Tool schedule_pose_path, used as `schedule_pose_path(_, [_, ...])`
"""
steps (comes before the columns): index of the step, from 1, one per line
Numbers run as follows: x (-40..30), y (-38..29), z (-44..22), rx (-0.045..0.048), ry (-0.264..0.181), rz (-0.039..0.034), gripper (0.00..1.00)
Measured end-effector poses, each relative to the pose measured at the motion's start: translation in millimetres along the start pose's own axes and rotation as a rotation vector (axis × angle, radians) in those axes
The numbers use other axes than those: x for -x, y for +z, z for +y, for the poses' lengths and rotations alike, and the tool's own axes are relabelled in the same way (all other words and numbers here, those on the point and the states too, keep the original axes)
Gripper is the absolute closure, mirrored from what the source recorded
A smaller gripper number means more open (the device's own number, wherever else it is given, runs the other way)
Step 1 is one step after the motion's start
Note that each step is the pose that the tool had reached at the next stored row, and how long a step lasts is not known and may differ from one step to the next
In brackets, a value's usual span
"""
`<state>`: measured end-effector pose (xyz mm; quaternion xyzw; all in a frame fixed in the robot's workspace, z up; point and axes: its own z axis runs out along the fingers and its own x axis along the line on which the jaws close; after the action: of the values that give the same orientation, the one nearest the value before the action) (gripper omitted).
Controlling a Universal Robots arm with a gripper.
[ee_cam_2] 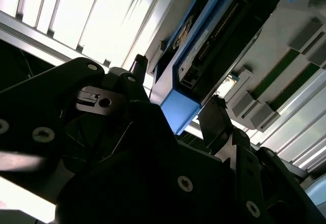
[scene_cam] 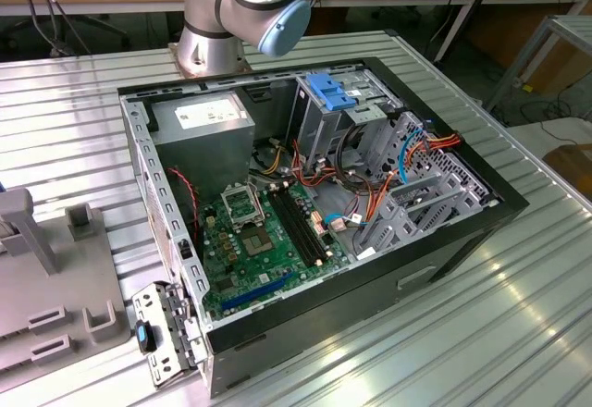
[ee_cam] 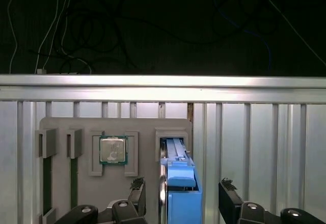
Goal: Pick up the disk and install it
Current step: 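Pick up the disk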
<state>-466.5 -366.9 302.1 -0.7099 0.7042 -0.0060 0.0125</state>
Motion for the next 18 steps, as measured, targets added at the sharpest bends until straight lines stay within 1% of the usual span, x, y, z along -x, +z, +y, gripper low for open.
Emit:
schedule_pose_path(2, [0.0,0.0,0.0,-0.0001,0.0,0.0,0.33])
schedule_pose_path(3, [0.0,0.0,0.0,-0.0001,0.0,0.0,0.4])
schedule_pose_path(4, [0.0,0.0,0.0,0.0,0.0,0.0,0.4])
schedule_pose_path(5, [0.0,0.0,0.0,0.0,0.0,0.0,0.47])
schedule_pose_path(10, [0.0,0.1,0.0,0.0,0.0,0.0,0.47])
schedule_pose_path(14, [-1.7,0.1,0.6,-0.0001,0.0,0.0,0.47])
schedule_pose_path(18, [-2.0,0.2,1.0,-0.0002,0.0,-0.0001,0.47])
